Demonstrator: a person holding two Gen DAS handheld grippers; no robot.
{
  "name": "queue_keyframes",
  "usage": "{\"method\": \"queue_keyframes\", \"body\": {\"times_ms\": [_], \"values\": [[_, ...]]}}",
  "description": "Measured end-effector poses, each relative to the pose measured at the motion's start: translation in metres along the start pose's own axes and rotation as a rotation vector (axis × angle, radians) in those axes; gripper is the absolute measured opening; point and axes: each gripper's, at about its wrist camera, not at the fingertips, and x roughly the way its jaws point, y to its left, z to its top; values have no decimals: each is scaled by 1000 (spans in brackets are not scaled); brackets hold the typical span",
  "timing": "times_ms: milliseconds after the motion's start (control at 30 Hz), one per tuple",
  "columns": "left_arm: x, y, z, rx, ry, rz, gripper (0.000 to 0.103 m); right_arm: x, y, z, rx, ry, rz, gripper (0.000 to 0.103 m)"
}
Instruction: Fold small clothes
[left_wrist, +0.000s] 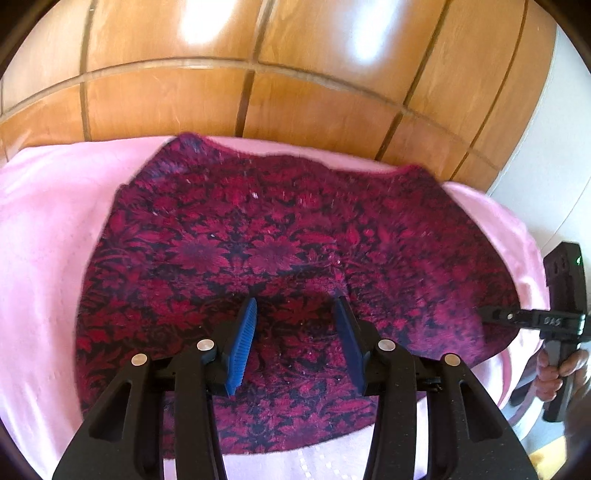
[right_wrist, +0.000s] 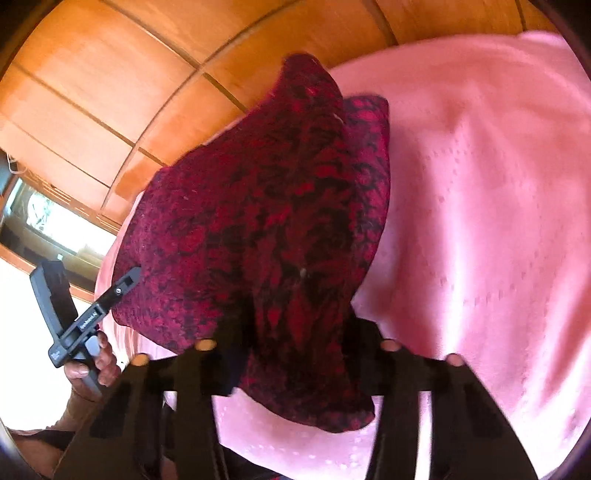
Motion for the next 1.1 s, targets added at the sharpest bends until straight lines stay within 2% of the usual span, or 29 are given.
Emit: {"method": "queue_keyframes", "body": {"times_ms": [100,167,233,333,367,500,567,633,800,967,1033,1100], "values": [[-19,14,-2,-50,-19,-44,34,-13,17,3,-17,-33,18,34],[-25,27,-5,-79,-4,-81,31,-22,30,5,-24,-58,63,33],[-22,38,-10,-97,23,-97,27,-28,48,7,-40,-82,113,31],[-9,56,-17,-179,65,-147,25,-34,98,12,-117,-123,202,28],[-6,62,-18,-209,65,-174,25,-32,111,13,-140,-128,221,28],[-10,68,-20,-247,54,-205,25,-13,179,15,-262,-118,303,26],[-20,81,-20,-305,26,-242,25,7,211,14,-323,-98,310,25],[-38,103,-22,-368,-18,-246,25,26,231,12,-354,-67,328,24],[-78,153,-30,-473,-96,-252,25,73,271,-9,-483,32,310,23],[-112,177,-32,-515,-167,-302,25,112,294,-36,-644,67,198,23],[-119,174,-25,-494,-181,-324,29,120,300,-48,-707,59,147,23],[-117,167,-14,-459,-177,-345,39,119,303,-57,-760,34,115,23]]}}
